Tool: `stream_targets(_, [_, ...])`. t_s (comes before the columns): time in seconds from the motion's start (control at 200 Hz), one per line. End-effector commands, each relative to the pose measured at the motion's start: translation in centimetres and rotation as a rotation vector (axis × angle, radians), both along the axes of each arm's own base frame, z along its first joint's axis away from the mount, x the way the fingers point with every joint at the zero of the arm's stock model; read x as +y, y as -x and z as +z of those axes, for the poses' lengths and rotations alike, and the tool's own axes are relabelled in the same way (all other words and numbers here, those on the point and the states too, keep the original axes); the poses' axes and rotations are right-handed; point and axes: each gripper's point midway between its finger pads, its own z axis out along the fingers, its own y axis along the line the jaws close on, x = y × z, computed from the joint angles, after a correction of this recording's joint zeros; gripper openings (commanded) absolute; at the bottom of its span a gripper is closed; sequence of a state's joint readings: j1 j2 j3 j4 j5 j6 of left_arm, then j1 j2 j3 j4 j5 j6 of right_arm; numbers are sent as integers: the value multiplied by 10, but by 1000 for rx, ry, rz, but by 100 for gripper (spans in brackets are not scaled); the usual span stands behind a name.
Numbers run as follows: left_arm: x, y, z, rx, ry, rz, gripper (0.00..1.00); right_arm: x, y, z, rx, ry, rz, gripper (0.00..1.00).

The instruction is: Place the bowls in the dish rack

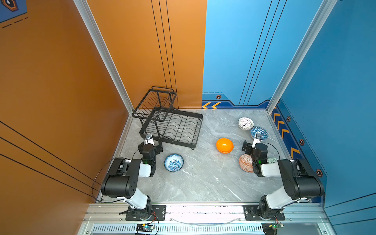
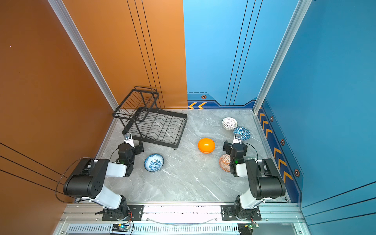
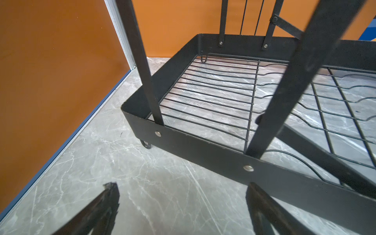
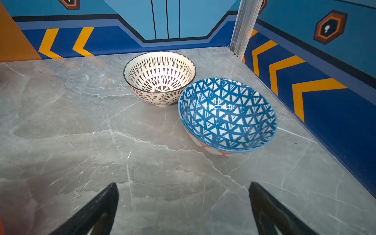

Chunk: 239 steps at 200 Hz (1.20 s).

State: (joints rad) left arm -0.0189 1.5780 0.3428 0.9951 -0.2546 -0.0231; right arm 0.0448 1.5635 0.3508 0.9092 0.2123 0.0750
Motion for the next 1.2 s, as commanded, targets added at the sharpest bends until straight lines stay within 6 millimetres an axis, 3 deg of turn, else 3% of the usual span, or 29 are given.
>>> stream_targets(0.0, [-6,-2,4,-13,30,-36,98,-1,-6,15,-48,-4,-3,100])
stream_targets(0.235, [-6,-1,7,-24,34,-43,98,-4,-6,18,-53,5,-25,100])
stream_targets(0.445, [3,20,41,-71,10,34,98,-19,3,61,-7,32,-151,100])
stream_targets(0.566, [13,38,57,-71,19,156,98,-20,16,73,79,50,-222,100])
stream_targets(0.736, [6,50,82,-13,99,243,98,-26,30,86,182,-158,-364,100])
stream_targets(0.926, [-16,68,79,75,407,242,98,16,14,86,217,-482,-203,100])
stream_targets(1.036, [-48,75,61,200,559,172,98,41,1,93,260,-376,-177,100])
stream_targets(1.111, [-74,81,48,330,616,89,98,72,-12,97,311,-273,-92,100])
stream_targets(1.191, [-81,95,42,451,651,115,98,106,-24,102,359,-173,0,100])
